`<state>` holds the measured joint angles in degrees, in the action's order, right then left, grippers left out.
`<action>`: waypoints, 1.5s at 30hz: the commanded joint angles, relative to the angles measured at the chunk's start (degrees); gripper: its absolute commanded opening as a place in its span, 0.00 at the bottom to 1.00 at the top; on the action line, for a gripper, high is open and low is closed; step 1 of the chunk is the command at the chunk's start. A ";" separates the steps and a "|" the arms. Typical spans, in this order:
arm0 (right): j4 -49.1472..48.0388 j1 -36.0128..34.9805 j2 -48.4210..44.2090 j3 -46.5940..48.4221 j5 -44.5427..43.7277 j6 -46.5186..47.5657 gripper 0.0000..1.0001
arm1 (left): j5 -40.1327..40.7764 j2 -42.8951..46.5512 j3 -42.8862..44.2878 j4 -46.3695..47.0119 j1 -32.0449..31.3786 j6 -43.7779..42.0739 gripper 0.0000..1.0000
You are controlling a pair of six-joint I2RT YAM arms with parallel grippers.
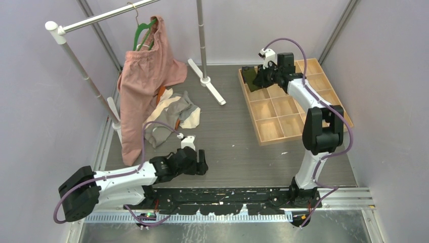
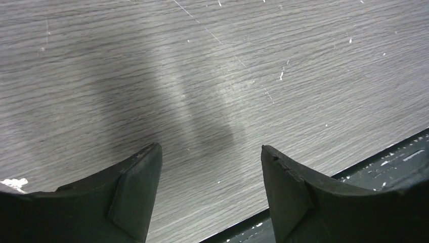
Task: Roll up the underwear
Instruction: Place the underwear in the storage box.
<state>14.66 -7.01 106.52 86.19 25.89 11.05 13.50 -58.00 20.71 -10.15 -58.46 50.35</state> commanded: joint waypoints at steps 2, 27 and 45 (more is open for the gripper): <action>-1.50 2.86 4.18 3.74 4.07 2.81 0.01 | 2.56 -1.56 3.16 -2.23 0.88 -3.32 0.74; -9.90 4.01 13.16 1.69 8.80 -3.34 0.01 | 0.34 -4.73 3.70 -0.82 2.48 -3.35 0.87; 11.97 3.59 20.00 14.74 8.57 -1.83 0.14 | -1.28 -6.35 5.06 -0.75 2.58 -2.83 0.86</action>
<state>20.05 -2.94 124.81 95.18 33.17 8.88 13.61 -63.81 24.82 -10.52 -56.12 47.53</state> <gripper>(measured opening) 0.180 0.864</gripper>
